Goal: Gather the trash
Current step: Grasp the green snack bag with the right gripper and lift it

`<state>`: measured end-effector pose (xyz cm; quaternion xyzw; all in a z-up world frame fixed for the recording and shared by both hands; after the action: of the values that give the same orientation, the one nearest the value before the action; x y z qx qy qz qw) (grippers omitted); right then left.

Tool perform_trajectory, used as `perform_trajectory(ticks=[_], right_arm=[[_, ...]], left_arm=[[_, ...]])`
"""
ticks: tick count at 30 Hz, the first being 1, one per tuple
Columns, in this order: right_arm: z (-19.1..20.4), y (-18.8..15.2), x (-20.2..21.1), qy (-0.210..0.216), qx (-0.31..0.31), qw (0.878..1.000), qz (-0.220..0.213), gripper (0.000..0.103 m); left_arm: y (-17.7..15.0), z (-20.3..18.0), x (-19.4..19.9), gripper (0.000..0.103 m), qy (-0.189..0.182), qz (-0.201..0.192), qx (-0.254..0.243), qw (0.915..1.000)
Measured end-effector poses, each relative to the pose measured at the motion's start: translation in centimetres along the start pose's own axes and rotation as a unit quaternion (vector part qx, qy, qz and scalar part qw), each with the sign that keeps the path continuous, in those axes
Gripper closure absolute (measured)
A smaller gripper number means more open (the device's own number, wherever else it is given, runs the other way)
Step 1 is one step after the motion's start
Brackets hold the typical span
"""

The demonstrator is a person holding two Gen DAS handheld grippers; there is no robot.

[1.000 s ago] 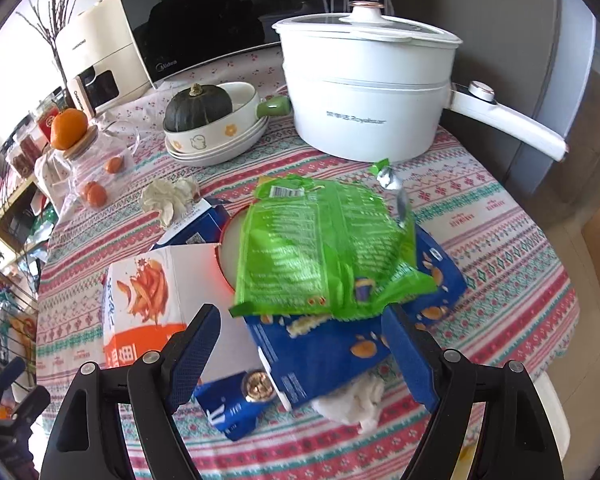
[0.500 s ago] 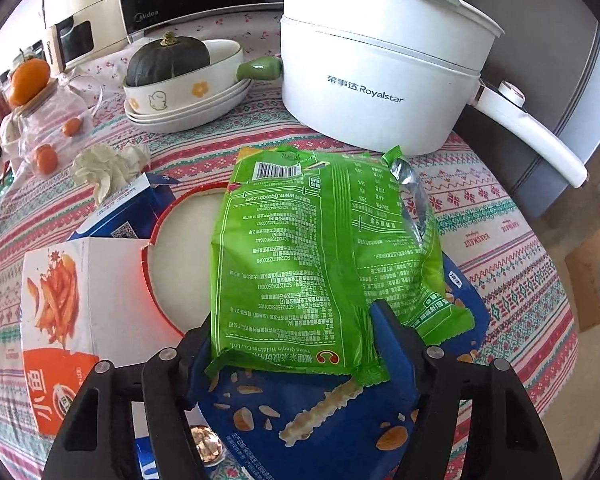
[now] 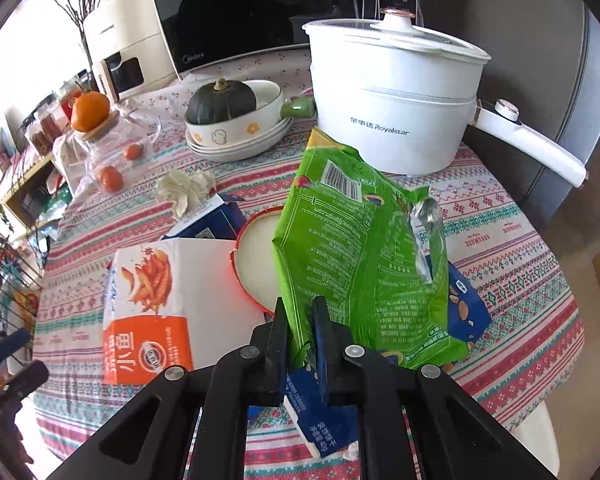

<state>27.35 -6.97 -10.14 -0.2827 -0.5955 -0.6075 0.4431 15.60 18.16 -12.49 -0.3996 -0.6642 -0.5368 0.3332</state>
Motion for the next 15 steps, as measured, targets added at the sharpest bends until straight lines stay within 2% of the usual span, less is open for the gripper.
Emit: perform_trajectory(ticks=[5,7,11,15], right_arm=[[-1.2,-0.8,3.5,0.026,-0.029,0.999,-0.015,0.092],[-1.7,-1.4,4.7,0.034,-0.037,0.999,-0.017,0.092],[-2.5,-3.2,6.2,0.046,-0.051,0.998,-0.014,0.092],[-3.6,-4.8,6.7,0.053,-0.064,0.997,-0.003,0.092]], left_arm=[[-0.4,-2.1,-0.5,0.001,-0.005,0.020,-0.049,0.9986],[-0.7,-3.2,-1.0,0.001,0.018,0.023,-0.082,0.9962],[-1.1,-5.0,-2.5,0.001,0.097,0.017,-0.146,0.9843],[-1.3,-6.5,-4.5,0.002,0.125,0.029,-0.179,0.9754]])
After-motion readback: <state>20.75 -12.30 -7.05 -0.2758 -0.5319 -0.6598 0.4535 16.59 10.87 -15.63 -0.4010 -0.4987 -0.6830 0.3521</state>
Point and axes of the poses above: each gripper's, at about its wrist camera, not at the fingertips, and x roughly against the way its jaws point, z to its left, y to its top, the point moved 6 cm from there along -x, roughly the way its jaws point, and after that the axes turned 8 degrees about z, right-handed, at the moved point
